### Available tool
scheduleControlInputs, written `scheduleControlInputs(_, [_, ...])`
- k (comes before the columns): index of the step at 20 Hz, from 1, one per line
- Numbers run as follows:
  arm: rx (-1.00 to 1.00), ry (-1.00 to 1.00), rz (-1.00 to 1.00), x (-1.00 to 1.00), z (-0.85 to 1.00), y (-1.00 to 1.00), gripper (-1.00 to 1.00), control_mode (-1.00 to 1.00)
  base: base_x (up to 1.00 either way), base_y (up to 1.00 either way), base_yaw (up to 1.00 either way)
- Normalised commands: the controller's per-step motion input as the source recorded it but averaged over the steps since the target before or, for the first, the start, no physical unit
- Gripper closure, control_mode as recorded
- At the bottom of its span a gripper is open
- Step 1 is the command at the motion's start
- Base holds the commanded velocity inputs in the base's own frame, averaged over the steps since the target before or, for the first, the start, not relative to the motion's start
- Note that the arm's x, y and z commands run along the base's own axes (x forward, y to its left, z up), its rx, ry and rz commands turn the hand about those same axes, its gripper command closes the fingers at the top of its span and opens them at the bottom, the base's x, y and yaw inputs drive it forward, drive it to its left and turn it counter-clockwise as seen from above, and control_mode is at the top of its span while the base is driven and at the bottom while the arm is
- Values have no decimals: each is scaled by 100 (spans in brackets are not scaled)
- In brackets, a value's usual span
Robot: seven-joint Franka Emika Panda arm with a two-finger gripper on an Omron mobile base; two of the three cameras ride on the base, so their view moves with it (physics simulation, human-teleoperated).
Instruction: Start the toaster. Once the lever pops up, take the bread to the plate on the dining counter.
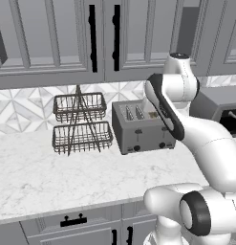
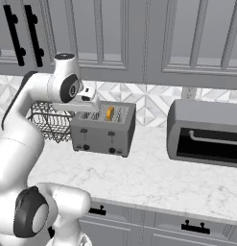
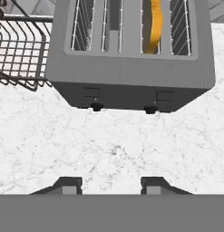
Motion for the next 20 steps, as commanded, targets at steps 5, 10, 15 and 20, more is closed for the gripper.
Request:
scheduleControlInputs(5, [0,-3,0,-5,-7,-23,-100,-100,0,0,0])
scheduleControlInputs(10, [1,-3,0,0,-20,-53,-100,-100,0,0,0])
scheduleControlInputs(15, [0,-6,0,11,-30,-28,100,-100,0,0,0])
scheduleControlInputs(20, [0,-9,0,28,-40,-15,100,-100,0,0,0])
